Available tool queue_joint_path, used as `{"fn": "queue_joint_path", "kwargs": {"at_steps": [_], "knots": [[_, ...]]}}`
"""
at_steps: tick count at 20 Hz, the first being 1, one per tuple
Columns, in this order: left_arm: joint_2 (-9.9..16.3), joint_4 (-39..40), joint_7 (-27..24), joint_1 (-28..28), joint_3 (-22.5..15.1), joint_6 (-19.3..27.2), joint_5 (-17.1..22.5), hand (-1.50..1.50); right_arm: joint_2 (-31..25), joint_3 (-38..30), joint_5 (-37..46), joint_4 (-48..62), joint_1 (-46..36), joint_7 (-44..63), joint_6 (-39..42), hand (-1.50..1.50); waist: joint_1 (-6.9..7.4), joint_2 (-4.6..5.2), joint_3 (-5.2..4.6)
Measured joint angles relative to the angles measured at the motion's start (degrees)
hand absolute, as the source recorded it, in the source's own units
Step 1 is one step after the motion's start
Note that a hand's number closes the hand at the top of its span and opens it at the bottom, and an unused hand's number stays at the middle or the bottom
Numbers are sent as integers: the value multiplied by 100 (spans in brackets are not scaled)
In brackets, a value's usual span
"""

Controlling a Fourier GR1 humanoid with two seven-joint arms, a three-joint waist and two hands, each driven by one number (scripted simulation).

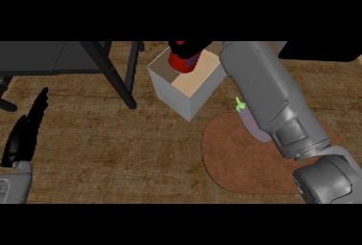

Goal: Pick the can from the cutting board and place it in the cardboard box

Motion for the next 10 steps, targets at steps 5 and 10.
{"fn": "queue_joint_path", "kwargs": {"at_steps": [5,10], "knots": [[-86,-66,105,-127,-96,29,-69,0,26,-70,146,651,-245,176,-434,-150,103,45,0],[-102,-115,124,-123,-121,-27,-54,0,223,-327,-16,1112,-267,409,-636,-150,184,74,2]]}}
